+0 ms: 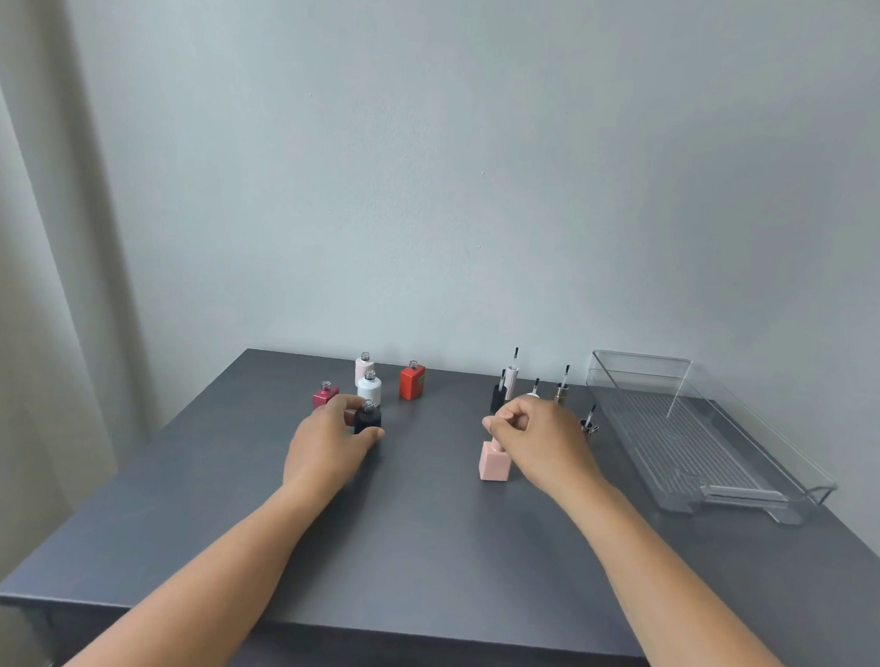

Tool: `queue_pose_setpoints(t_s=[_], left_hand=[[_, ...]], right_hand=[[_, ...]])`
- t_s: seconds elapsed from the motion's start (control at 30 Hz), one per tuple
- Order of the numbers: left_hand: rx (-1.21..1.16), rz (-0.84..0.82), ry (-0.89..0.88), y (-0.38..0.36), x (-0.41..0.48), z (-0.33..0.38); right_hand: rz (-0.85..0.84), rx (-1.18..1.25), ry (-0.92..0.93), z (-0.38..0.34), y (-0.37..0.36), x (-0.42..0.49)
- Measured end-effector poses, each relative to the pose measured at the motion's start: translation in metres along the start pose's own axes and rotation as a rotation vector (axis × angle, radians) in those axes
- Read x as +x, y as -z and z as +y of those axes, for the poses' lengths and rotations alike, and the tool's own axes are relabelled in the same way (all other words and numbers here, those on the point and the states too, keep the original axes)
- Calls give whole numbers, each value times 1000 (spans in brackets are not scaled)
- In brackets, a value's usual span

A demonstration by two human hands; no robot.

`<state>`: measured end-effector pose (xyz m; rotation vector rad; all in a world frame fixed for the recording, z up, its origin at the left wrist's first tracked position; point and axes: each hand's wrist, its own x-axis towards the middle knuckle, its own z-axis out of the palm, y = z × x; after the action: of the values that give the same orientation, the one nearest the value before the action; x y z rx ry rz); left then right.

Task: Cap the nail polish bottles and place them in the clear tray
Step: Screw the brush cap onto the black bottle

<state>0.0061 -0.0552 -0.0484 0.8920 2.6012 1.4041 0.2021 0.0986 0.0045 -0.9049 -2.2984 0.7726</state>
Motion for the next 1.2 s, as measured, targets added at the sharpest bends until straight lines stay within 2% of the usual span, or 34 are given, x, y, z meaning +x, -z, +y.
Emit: queue_pose_setpoints(t_s=[0.27, 0.4, 0.47, 0.73, 1.2], left_hand=[[-14, -23, -35, -5, -2, 6], [-29, -32, -48, -9, -2, 10], [-44, -39, -60, -11, -3, 14], [-80, -48, -89, -21, -1, 23], [-61, -80, -123, -25, 1, 18]], right_hand=[[-75, 160, -5, 4, 7, -1], [108, 210, -43, 12, 15, 18], [147, 220, -80, 15, 15, 35], [-9, 55, -226, 17, -18, 72], [40, -87, -231, 37, -49, 90]])
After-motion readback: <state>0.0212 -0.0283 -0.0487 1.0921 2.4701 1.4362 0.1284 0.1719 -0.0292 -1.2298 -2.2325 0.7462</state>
